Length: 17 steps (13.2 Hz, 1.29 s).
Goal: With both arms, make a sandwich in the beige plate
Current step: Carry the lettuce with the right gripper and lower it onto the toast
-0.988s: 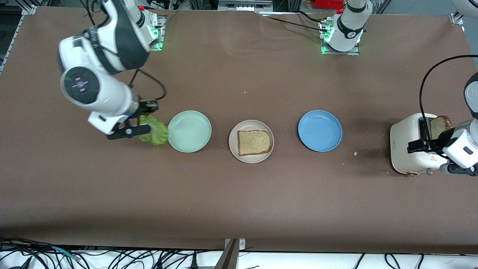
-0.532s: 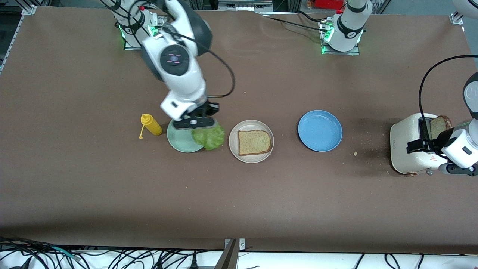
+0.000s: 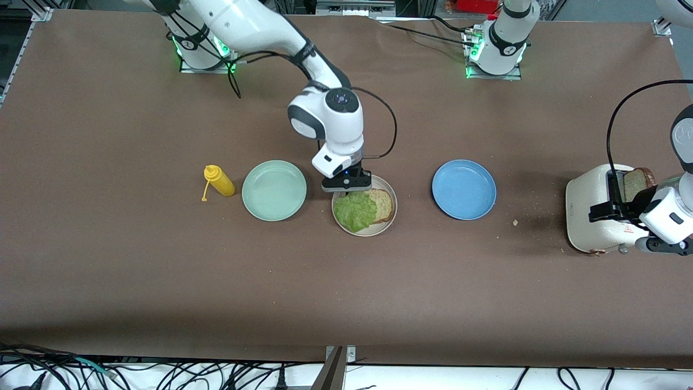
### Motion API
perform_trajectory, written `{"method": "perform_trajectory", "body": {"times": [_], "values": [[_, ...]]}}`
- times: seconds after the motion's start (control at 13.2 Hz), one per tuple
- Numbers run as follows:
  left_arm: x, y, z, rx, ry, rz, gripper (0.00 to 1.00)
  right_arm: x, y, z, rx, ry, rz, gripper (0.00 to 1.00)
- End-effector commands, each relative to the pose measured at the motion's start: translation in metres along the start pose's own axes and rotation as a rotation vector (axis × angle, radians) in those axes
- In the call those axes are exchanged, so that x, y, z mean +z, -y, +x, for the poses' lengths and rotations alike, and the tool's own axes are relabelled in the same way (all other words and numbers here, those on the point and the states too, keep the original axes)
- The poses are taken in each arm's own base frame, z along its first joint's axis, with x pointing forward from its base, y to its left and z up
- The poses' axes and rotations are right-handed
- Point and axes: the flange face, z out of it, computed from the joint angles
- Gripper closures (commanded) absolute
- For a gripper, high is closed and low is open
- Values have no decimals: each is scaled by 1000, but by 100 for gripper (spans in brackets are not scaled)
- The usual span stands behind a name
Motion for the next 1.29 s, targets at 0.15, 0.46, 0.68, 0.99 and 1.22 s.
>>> {"method": "perform_trajectory", "body": {"times": [0.15, 0.46, 0.68, 0.99, 1.22], "values": [[-4, -1, -3, 15, 6, 27, 0, -20, 11, 7, 102, 45, 54, 100], [-4, -1, -3, 15, 6, 27, 0, -22, 19, -1, 157, 49, 57, 83], [-4, -1, -3, 15, 6, 27, 0, -32, 12, 11, 169, 35, 62, 5], [-4, -3, -2, 16, 6, 27, 0, -57, -10, 32, 188, 58, -12, 1], [-4, -3, -2, 15, 6, 27, 0, -89, -30, 51, 186, 167, 9, 0]]}}
